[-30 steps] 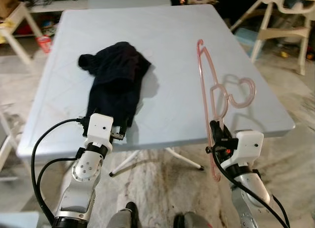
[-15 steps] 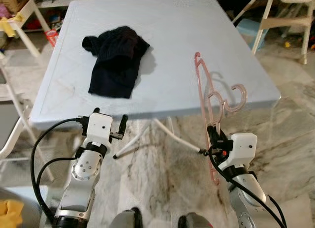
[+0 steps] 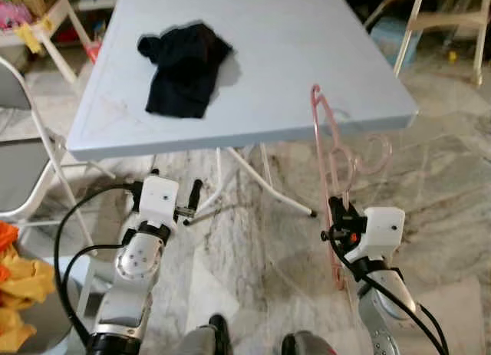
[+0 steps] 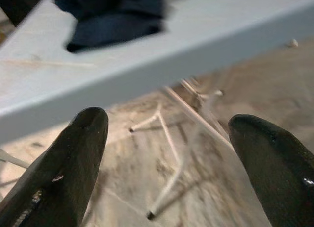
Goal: Hang hanger
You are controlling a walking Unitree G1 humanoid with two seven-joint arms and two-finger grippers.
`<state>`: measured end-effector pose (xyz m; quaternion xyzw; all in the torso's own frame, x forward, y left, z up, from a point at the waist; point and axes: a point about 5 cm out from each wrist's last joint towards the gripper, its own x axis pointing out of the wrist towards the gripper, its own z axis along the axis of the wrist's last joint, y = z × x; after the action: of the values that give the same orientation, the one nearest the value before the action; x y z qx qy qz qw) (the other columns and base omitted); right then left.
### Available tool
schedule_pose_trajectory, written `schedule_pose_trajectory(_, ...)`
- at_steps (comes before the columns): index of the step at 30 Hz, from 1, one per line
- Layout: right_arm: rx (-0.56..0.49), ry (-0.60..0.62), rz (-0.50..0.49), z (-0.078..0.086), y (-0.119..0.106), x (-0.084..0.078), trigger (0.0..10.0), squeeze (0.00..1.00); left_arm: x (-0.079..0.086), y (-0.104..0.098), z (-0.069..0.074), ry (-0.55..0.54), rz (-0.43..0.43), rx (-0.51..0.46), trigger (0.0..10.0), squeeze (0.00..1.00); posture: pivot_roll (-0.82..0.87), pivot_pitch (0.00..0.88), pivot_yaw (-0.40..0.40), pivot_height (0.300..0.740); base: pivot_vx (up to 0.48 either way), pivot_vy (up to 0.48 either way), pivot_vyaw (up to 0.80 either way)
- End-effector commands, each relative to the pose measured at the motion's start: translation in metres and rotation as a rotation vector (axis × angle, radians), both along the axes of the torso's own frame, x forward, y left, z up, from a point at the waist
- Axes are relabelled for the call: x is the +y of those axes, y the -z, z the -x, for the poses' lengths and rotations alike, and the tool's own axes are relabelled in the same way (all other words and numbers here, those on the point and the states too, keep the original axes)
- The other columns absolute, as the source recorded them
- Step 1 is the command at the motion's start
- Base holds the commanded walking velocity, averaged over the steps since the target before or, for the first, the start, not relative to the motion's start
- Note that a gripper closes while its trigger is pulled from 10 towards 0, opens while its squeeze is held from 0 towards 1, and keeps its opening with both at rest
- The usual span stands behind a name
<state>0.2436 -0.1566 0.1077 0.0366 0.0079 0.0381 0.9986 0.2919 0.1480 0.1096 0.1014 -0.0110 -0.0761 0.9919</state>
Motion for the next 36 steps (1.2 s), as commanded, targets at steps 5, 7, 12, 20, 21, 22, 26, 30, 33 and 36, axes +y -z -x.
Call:
schedule_pose_trajectory(5,0.009,0.022,-0.014,0.000,0.001,-0.003,10.0,0.00,-0.001,0.001,-0.002,0.007,-0.011,0.007,10.0,0.00,-0.11,0.187,0.054,0.740,-0.262,0.000,0.00)
schedule_pose_trajectory(7,0.009,0.023,-0.016,0.000,0.001,-0.003,10.0,0.00,0.000,0.001,-0.004,0.009,-0.009,0.004,10.0,0.00,-0.11,0.186,0.054,0.740,-0.240,0.000,0.00)
schedule_pose_trajectory(12,0.017,0.032,-0.028,-0.001,0.002,-0.005,10.0,0.00,-0.002,0.002,-0.010,0.021,0.019,0.021,10.0,0.00,-0.12,0.179,0.051,0.740,0.000,0.000,0.00)
schedule_pose_trajectory(20,0.031,0.046,-0.042,-0.002,0.003,-0.007,10.0,0.00,-0.008,0.003,-0.018,0.038,0.102,0.049,10.0,0.00,-0.13,0.180,0.048,0.740,0.000,0.000,-0.05)
schedule_pose_trajectory(21,0.033,0.047,-0.042,-0.002,0.003,-0.007,10.0,0.00,-0.008,0.003,-0.019,0.036,0.102,0.048,10.0,0.00,-0.13,0.180,0.048,0.740,0.000,0.000,-0.63)
schedule_pose_trajectory(22,0.035,0.047,-0.042,-0.001,0.004,-0.007,10.0,0.00,-0.008,0.003,-0.019,0.037,0.107,0.049,10.0,0.00,-0.13,0.180,0.047,0.740,0.000,0.000,-0.67)
schedule_pose_trajectory(26,0.042,0.046,-0.049,-0.001,0.004,-0.007,10.0,0.00,-0.007,0.005,-0.022,0.041,0.134,0.066,10.0,0.00,-0.13,0.183,0.047,0.740,0.000,0.280,-0.36)
schedule_pose_trajectory(30,0.043,0.045,-0.049,-0.001,0.004,-0.006,10.0,0.00,-0.006,0.007,-0.023,0.049,0.130,0.071,10.0,0.00,-0.14,0.187,0.047,0.740,0.000,0.399,0.00)
schedule_pose_trajectory(33,0.043,0.046,-0.050,-0.001,0.004,-0.006,10.0,0.00,-0.006,0.008,-0.023,0.054,0.134,0.073,10.0,0.00,-0.14,0.186,0.046,0.740,0.000,0.451,-0.80)
schedule_pose_trajectory(36,0.045,0.047,-0.049,-0.001,0.005,-0.006,10.0,0.00,-0.007,0.009,-0.023,0.060,0.134,0.075,10.0,0.00,-0.14,0.187,0.047,0.740,0.000,0.477,-0.80)
